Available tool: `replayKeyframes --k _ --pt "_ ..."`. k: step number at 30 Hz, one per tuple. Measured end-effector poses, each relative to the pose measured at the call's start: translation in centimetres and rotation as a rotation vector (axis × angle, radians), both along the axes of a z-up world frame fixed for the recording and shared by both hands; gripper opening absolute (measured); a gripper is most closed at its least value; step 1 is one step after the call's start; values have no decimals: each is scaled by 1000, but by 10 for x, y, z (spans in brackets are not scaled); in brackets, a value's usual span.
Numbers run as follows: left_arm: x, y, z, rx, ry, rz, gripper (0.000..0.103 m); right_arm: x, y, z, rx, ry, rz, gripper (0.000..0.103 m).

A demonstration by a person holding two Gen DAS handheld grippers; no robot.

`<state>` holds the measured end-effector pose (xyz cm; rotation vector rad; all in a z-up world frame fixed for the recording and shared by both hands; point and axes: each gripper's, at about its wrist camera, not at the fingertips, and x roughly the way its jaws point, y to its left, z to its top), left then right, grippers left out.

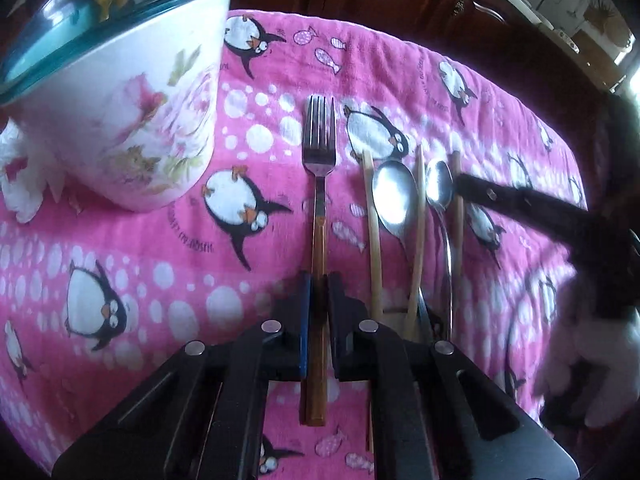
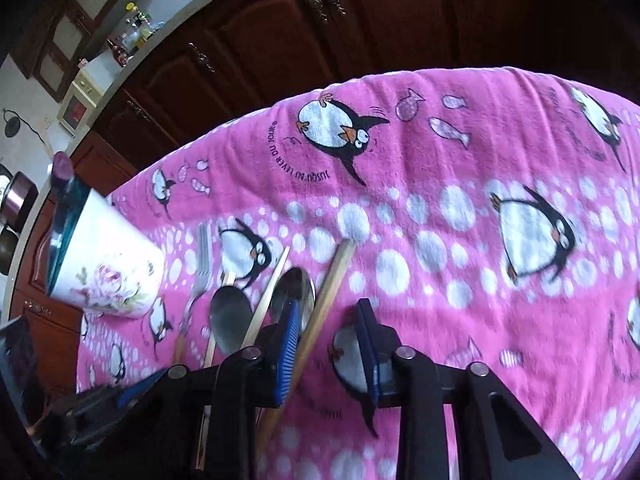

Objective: Organize utensils
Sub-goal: 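Grasp the wooden-handled fork with the left tool while the right tool grasps a chopstick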

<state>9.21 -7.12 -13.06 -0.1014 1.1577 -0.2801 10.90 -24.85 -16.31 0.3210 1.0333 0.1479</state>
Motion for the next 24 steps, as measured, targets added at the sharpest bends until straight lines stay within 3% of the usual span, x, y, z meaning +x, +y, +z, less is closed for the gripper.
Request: replayKeyframes --k 2,5,11,14,17,20,23,24 --pt "-11 7 1 -2 9 -17 7 5 2 -1 -12 -2 13 14" --pt "-37 11 3 -3 22 -42 7 9 8 -1 -36 -7 57 13" --pt "-87 13 3 10 64 -124 7 -10 -1 3 55 31 152 13" --pt "-96 13 7 -22 84 -174 7 -25 -9 3 71 59 200 13" --pt "-93 14 15 -38 61 -186 18 -36 -14 3 85 82 229 13" --pt "-72 16 24 -32 3 -159 37 -42 -16 2 95 95 245 13" --pt "-42 16 19 -20 -23 -135 37 -43 -19 3 96 76 221 13" --pt "-31 15 17 -16 -27 -131 37 -42 -17 3 86 70 212 19"
